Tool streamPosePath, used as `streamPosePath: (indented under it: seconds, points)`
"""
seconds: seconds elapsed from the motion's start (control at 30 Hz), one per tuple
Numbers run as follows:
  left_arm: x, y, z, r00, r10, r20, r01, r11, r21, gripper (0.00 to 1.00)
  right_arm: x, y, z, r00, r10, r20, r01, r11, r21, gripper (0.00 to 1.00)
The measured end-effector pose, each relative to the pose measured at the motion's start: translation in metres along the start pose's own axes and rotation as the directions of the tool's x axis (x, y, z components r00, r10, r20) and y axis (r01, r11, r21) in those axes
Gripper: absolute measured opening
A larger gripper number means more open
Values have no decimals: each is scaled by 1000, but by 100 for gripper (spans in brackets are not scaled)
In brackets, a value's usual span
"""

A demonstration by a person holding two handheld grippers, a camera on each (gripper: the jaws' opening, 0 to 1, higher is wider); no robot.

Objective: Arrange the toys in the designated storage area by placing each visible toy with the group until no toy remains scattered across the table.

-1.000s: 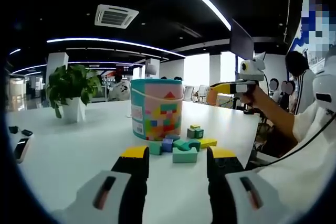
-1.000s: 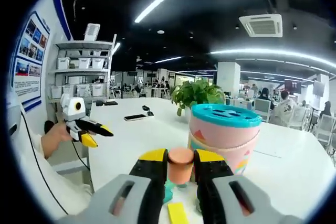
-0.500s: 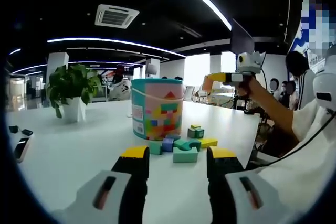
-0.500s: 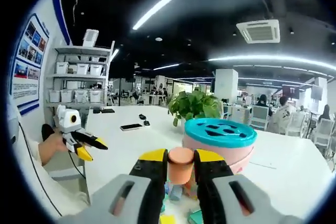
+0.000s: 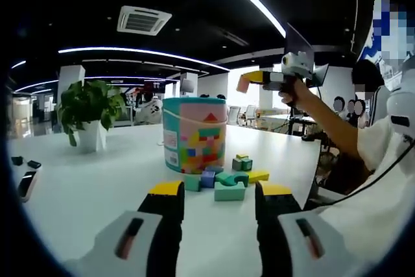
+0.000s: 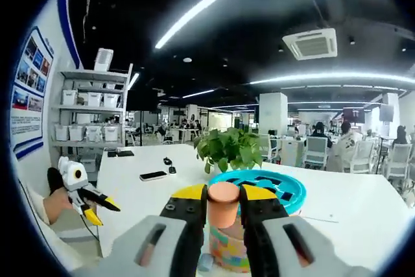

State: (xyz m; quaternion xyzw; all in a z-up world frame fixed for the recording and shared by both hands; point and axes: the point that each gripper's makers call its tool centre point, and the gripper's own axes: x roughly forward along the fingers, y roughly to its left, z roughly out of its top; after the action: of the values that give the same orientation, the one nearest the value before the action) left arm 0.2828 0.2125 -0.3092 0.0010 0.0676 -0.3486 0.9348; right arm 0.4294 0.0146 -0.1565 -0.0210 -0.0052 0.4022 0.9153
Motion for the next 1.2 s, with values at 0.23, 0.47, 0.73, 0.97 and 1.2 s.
streamPosePath:
  seconds: [0.23,0.47,0.73,0.97,1.2]
  points:
    - [2,-2,-2,1000,-3,-3,3,1000,0,44,18,-16,0,999,-32,-19,32,999,-16,20]
    - [2,-2,-2,1000,-3,-4,3,1000,-2,44,42,-36,3,996,-72,-49,70,997,-38,20]
    - [2,0,-4,1000,-3,-2,3,1000,-9,44,70,-57,1,990,-107,-86,106,994,-18,20]
    - [1,3,-5,1000,-2,-1,2,1000,-21,44,85,-75,-4,981,-161,-112,164,986,18,20]
    - [3,-2,-4,1000,-14,-1,14,1000,-18,44,99,-92,-9,964,-230,-133,232,973,1,19]
